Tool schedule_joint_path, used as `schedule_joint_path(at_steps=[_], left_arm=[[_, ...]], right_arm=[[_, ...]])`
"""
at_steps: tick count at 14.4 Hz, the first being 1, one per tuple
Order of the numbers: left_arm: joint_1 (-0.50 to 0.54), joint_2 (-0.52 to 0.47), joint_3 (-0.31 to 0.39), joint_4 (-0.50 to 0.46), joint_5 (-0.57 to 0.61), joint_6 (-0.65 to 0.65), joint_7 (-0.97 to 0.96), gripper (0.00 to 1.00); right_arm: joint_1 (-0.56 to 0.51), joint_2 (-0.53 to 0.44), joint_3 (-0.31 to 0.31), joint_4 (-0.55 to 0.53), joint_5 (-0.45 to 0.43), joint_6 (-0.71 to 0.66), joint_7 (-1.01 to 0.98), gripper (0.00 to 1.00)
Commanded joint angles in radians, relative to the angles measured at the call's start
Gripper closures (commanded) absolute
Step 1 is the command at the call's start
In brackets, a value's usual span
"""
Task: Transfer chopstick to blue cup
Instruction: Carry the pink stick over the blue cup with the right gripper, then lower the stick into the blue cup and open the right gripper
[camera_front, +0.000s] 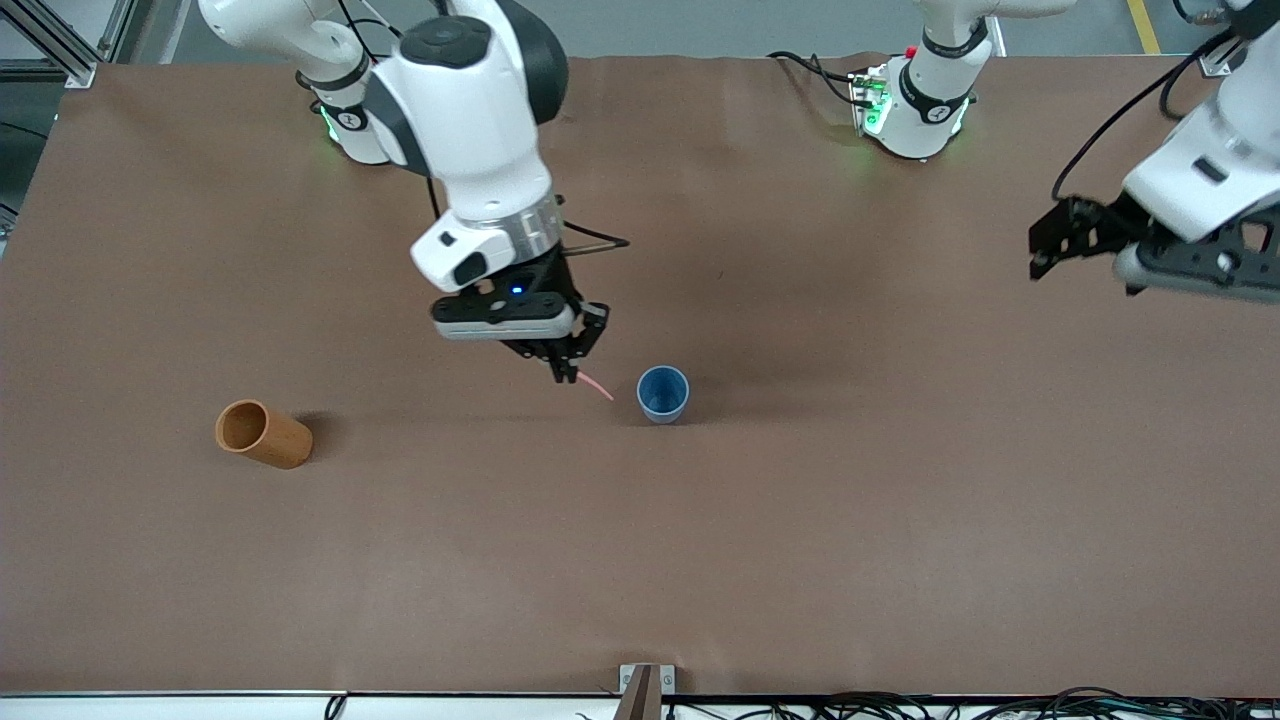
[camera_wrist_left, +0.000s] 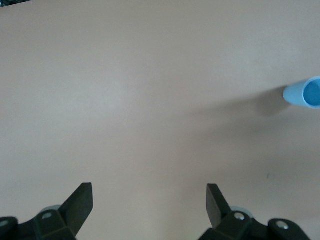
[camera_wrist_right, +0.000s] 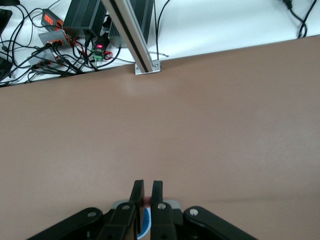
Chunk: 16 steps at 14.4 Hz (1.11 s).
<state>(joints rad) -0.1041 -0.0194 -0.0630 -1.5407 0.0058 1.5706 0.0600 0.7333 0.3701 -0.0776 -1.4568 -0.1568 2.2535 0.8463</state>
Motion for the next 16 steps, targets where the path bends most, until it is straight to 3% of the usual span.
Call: schedule_joint_path(at_steps=[1, 13, 16], left_arm=[[-0.003, -0.051, 0.005, -0.045, -0.015, -0.014, 0.021, 0.0], [-0.003, -0.048, 0.04, -0.029, -0.038, -0.015, 0.018, 0.0], [-0.002, -0.048, 0.04, -0.029, -0.038, -0.015, 0.018, 0.0]], right_arm=[[0.029, 0.041, -0.013, 0.021, -0.027, 0.047, 0.057, 0.99], [0.092, 0.154, -0.013, 0.013, -0.063, 0.107, 0.06, 0.98], [0.104, 0.187, -0.013, 0.013, -0.072, 0.123, 0.06, 0.94]])
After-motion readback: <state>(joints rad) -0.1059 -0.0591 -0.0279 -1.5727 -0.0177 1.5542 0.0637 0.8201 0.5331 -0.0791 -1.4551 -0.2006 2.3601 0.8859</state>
